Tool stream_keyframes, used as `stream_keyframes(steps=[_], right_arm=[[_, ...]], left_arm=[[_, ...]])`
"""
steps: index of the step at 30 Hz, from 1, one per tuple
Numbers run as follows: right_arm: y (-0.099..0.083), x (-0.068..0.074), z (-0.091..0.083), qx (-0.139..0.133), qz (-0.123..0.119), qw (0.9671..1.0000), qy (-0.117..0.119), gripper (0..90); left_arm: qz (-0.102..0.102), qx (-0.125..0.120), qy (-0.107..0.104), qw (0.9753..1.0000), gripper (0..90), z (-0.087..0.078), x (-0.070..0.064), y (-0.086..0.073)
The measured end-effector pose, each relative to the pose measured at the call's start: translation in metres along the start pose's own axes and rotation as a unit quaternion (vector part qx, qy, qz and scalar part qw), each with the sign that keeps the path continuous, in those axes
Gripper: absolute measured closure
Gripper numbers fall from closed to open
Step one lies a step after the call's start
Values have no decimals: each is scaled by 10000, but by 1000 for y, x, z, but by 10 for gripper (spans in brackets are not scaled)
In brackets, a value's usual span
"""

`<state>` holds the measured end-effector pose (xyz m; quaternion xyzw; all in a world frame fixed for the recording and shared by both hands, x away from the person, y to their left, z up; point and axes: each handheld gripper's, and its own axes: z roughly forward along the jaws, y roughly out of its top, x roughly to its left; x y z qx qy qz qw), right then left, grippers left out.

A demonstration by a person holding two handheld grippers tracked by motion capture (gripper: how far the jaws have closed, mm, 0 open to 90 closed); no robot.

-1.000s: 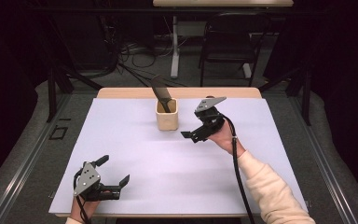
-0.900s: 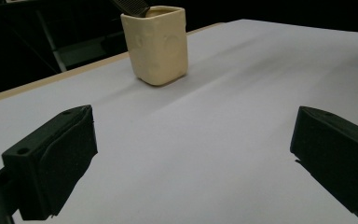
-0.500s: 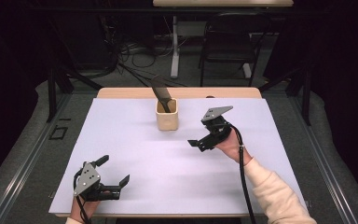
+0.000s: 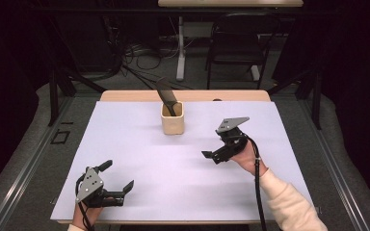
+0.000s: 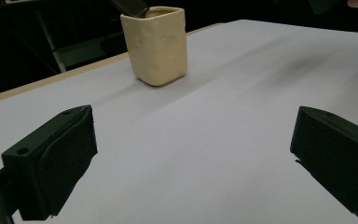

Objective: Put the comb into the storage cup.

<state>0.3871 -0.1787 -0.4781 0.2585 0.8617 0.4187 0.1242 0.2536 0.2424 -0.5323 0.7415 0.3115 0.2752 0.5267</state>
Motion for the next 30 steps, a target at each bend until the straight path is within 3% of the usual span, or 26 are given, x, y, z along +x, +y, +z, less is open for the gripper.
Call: stream_keyframes(steps=[8, 17, 30], right_arm=[[-12, 0, -7, -22, 108, 9999, -47, 0], [-26, 9, -12, 98, 44, 9999, -104, 0], [-40, 17, -25, 52, 32, 9998, -192, 0]], left_arm=[[-9, -13, -10, 10000, 5, 0, 0, 0], [17, -28, -14, 10000, 5, -1, 0, 0], [15, -29, -9, 10000, 5, -1, 0, 0]])
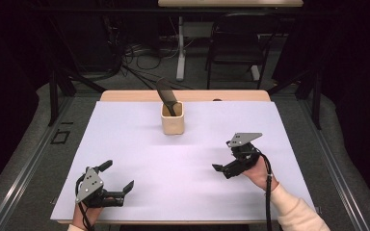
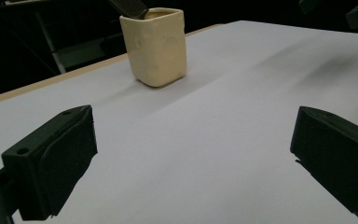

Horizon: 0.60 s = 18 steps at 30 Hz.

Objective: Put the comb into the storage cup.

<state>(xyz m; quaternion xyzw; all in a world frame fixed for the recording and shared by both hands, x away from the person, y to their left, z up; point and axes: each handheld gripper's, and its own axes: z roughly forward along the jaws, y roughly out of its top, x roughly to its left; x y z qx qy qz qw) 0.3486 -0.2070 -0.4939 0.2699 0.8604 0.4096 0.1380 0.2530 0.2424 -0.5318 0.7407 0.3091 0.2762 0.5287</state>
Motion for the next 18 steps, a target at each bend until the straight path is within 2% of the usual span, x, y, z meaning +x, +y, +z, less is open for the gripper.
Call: stream_keyframes(steps=[15, 18], right_arm=[[-20, 7, -14, -49, 41, 9998, -175, 0], [-23, 10, -17, -51, -14, 9998, -213, 0]], left_arm=[[-18, 28, 2, 10000, 5, 1, 0, 0], [-24, 31, 5, 10000, 5, 1, 0, -1]])
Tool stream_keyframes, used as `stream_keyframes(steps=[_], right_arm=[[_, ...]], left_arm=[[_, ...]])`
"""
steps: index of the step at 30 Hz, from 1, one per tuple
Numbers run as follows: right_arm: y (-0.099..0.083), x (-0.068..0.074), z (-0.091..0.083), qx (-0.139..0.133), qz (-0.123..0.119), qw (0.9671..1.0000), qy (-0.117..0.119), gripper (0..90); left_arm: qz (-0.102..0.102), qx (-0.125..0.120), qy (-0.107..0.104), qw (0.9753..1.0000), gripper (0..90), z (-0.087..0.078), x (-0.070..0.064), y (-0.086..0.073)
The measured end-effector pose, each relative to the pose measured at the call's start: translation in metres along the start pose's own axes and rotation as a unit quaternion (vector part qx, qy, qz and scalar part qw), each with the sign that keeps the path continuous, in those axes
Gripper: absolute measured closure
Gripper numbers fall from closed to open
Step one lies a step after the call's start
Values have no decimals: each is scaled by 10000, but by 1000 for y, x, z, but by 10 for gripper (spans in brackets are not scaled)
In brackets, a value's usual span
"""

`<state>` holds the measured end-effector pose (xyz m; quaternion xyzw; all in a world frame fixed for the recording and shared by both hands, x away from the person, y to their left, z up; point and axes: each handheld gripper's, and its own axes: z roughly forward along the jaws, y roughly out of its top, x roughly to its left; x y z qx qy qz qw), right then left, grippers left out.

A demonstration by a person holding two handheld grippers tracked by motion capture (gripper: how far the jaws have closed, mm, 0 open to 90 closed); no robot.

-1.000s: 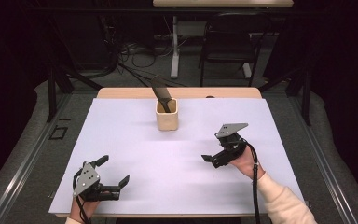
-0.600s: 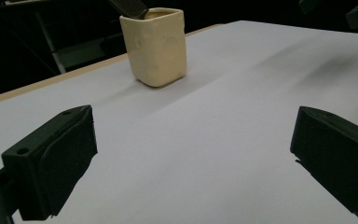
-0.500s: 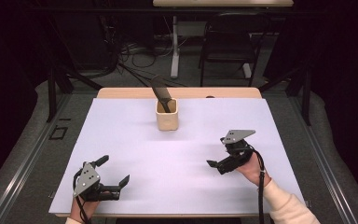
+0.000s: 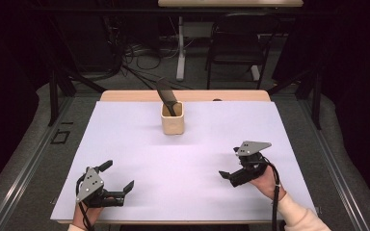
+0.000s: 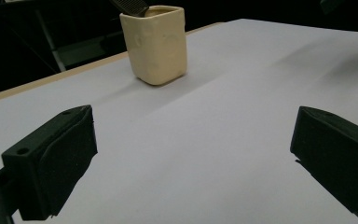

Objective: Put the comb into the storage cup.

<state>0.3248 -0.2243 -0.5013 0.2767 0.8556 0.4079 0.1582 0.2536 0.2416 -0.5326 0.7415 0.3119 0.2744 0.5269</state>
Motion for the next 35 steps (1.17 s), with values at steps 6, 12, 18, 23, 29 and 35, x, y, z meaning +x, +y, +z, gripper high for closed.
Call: stream_keyframes(steps=[6, 12, 18, 23, 29, 35], right_arm=[[-7, 5, -7, -60, -15, 9999, -86, 0], [-17, 9, -14, -148, 55, 9997, -182, 0], [-28, 14, -20, -184, 60, 9994, -280, 0], [-34, 20, -26, -292, 7, 9989, -379, 0], [-42, 29, -31, -417, -63, 9975, -572, 0], [-45, 35, -36, -540, -133, 9966, -608, 0]], left_arm=[[14, 15, 2, 10000, 5, 0, 0, 0], [1, 19, 9, 10000, 5, 1, 0, 0], [1, 35, 5, 10000, 5, 1, 0, 0], [-16, 41, 1, 10000, 5, 1, 0, -1], [-15, 47, 0, 10000, 5, 1, 0, -1], [-1, 76, -3, 10000, 5, 2, 0, -1]])
